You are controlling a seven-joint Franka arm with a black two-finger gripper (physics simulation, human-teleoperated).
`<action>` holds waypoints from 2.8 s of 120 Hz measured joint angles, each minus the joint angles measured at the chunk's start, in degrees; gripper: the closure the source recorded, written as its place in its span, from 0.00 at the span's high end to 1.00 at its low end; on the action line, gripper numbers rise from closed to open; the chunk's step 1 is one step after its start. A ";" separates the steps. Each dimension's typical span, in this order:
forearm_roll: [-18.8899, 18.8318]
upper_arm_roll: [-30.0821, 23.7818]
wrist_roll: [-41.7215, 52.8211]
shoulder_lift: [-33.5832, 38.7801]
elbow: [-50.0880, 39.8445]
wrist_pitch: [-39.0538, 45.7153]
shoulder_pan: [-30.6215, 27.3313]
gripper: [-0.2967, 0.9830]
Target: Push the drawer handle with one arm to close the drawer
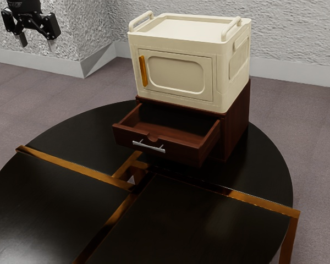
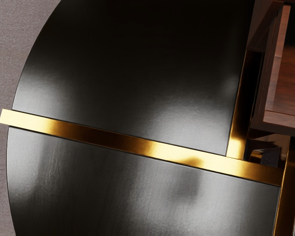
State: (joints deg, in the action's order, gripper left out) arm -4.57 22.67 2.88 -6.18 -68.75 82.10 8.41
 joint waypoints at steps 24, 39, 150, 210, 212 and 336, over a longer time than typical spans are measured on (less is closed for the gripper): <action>0.02 -0.06 0.04 0.32 0.16 -0.01 -0.01 0.75; -0.32 -1.19 0.00 6.12 5.94 0.00 1.39 0.75; 5.51 -6.68 -8.29 5.80 -57.04 43.00 8.93 0.75; 7.56 -5.90 -15.58 4.70 -56.45 48.37 9.89 0.75; 7.48 -5.89 -15.69 4.21 -55.93 48.41 9.87 0.75; 11.92 4.16 -18.61 -3.00 -48.34 47.28 27.54 0.17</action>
State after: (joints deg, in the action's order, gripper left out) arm 7.35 26.84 -15.73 -9.19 -117.09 129.38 35.95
